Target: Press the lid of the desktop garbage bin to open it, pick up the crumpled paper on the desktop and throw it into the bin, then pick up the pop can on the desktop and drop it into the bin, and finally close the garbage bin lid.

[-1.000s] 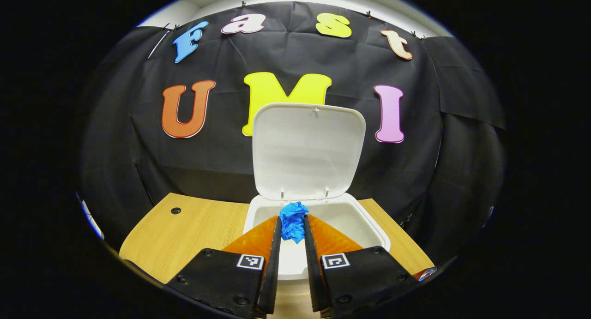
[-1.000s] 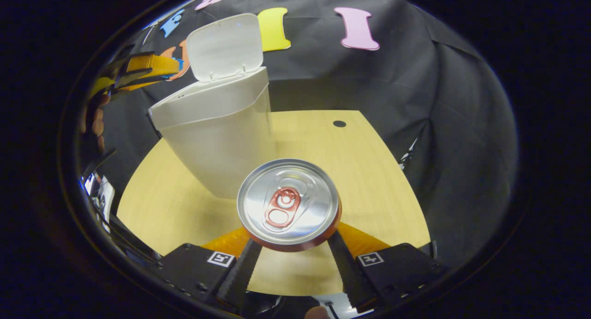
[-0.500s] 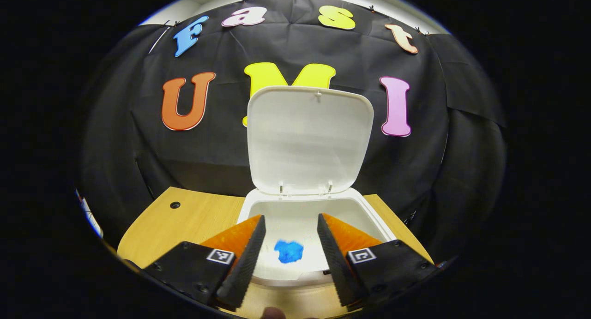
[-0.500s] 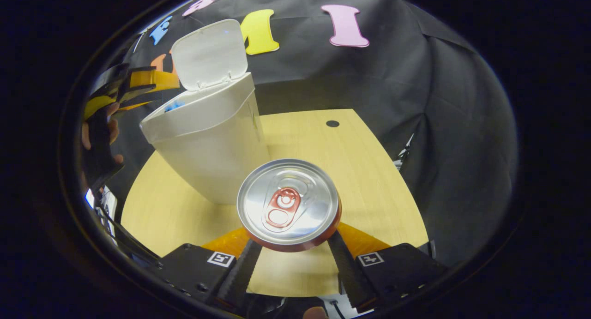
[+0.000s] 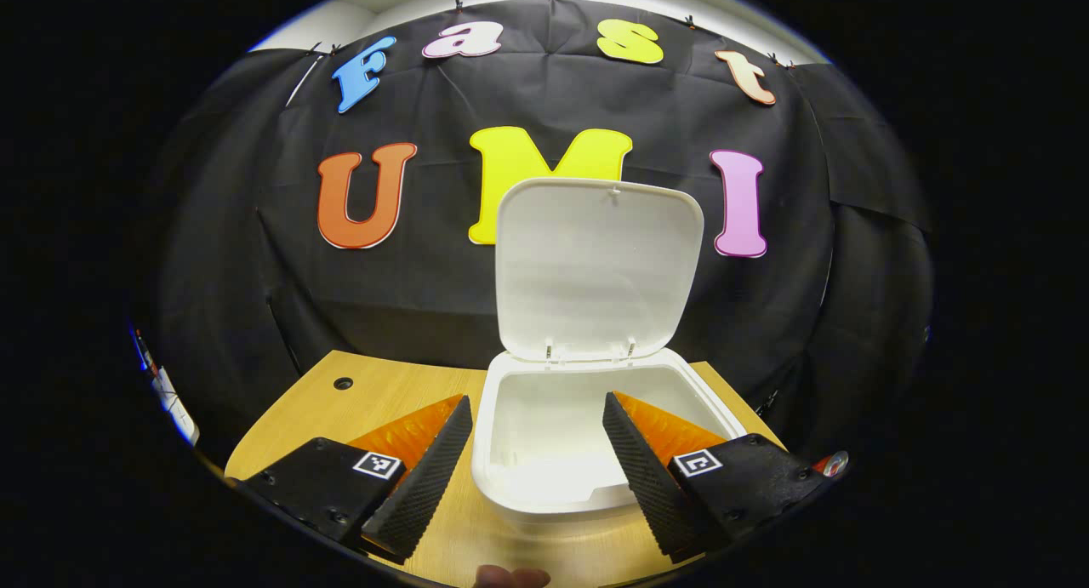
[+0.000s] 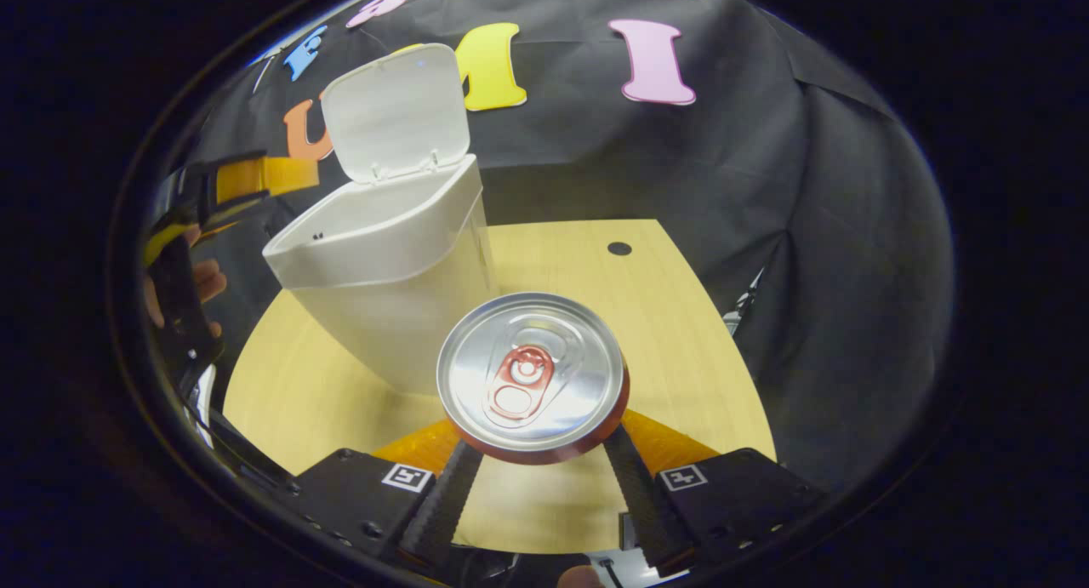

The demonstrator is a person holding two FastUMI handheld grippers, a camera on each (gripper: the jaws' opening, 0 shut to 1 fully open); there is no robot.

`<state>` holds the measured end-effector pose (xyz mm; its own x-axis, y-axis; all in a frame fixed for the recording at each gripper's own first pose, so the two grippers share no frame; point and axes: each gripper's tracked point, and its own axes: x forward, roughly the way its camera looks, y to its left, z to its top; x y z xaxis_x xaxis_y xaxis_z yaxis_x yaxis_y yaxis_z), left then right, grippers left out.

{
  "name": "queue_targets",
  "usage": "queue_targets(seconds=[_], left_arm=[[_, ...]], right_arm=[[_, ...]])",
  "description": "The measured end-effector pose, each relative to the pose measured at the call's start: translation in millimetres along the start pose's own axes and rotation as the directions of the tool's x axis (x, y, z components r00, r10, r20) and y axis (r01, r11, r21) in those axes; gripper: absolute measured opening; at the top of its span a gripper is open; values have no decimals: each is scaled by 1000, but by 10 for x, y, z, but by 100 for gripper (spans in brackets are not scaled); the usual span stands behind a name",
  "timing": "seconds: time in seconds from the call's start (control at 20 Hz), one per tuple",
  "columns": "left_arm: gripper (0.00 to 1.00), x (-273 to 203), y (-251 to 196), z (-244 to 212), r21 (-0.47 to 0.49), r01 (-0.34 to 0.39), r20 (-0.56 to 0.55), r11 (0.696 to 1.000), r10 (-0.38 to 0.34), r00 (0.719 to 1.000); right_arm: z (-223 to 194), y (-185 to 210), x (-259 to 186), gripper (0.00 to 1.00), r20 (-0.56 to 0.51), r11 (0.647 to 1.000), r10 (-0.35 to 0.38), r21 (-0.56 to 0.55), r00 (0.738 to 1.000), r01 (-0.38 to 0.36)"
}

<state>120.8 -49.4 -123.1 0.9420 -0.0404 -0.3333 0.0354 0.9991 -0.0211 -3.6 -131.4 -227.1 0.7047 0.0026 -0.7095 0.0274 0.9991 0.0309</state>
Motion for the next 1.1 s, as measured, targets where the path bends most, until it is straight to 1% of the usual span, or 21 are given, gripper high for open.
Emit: queue_targets(seconds=[0.3, 0.45, 0.6, 0.8, 0.95, 1.1], left_arm=[[100, -272, 287, -56, -9, -30, 18, 1000, 30, 999], [100, -441, 435, -116, -2, -54, 17, 999, 55, 998], [100, -612, 646, -151, -6, -101, 26, 995, 101, 995], [100, -877, 989, -198, -50, -193, 25, 980, 194, 981], [100, -1046, 1202, -228, -61, -260, 13, 964, 261, 965], [100, -1211, 1391, -270, -70, -317, -1, 946, 318, 948]], right_arm=[[717, 88, -180, 81, 39, 999, 1, -51, 999, 1], [1116, 234, -261, 81, 72, 995, 28, -100, 997, -21], [1459, 470, -277, 81, 111, 989, 71, -138, 991, -55], [1724, 917, -200, 81, 129, 970, 151, -208, 980, -122], [1780, 1273, -45, 81, 108, 952, 211, -250, 972, -179], [1793, 1533, 147, 81, 85, 943, 243, -253, 966, -215]])
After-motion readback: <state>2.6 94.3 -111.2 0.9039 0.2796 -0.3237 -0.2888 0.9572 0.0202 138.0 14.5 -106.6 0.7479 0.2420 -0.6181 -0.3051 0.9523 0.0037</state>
